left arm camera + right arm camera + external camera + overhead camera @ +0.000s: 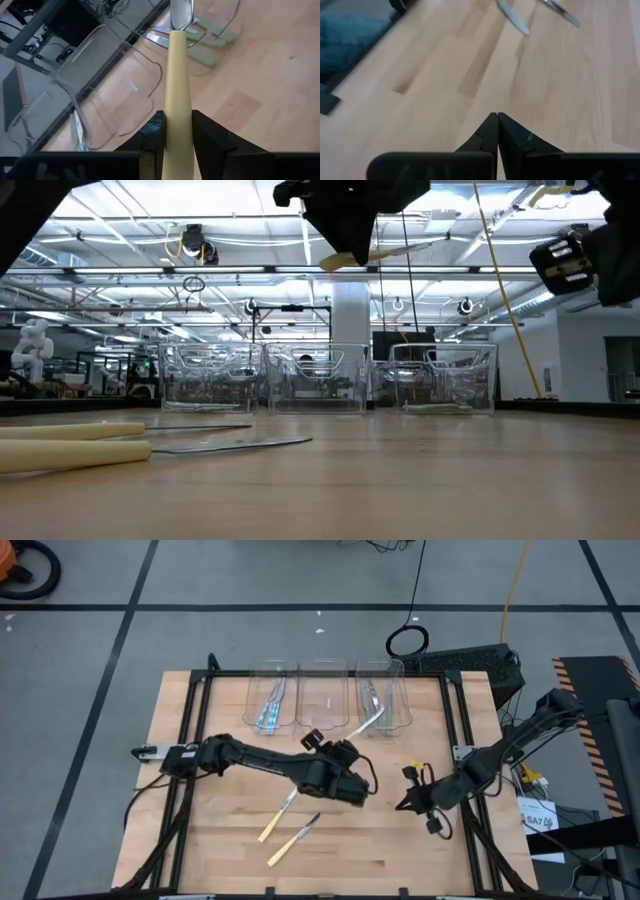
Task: Sort silverware by color (type)
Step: Put the yellow knife into the middle transparent bin
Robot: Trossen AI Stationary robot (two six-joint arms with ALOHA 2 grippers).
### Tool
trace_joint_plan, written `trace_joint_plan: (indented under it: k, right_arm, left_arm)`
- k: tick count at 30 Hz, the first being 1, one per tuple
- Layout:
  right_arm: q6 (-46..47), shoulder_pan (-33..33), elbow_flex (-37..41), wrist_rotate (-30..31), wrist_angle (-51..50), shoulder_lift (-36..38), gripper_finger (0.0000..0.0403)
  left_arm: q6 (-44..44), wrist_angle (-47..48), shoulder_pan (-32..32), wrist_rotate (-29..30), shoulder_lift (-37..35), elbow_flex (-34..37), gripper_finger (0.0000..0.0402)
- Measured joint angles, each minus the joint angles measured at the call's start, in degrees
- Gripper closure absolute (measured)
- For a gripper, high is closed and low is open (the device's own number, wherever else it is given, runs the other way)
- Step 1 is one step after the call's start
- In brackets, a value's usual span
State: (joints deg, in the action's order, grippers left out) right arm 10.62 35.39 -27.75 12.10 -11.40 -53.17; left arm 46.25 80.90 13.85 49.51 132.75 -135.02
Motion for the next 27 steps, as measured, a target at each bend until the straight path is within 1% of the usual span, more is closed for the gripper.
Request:
trace_joint_plan:
  k: [7,10,14,19,27]
  right_arm:
    - [1.26,1.78,0.02,4.41,1.07,-6.88,0.0401]
    - [0.53,1.78,0.02,6.04,1.28,-9.13,0.0401]
    - [-1.29,1.76,0.02,6.12,2.49,-11.28,0.0401]
    - [-3.32,1.76,0.02,6.1,3.47,-13.05,0.0401]
    - [-4.01,1.76,0.04,6.1,3.45,-13.5,0.0401]
  left_arm:
    - [-3.51,0.31,-3.35,-0.11,-0.57,0.02,0.032]
    - [-5.39,0.45,-4.94,-1.45,-0.55,0.02,0.032]
    - [-7.68,0.93,-7.28,-3.11,-0.54,0.02,0.032]
    - [-8.55,2.17,-10.17,-3.42,-0.5,0.02,0.032]
    - [-8.46,4.91,-15.59,-5.15,-0.48,0.02,0.032]
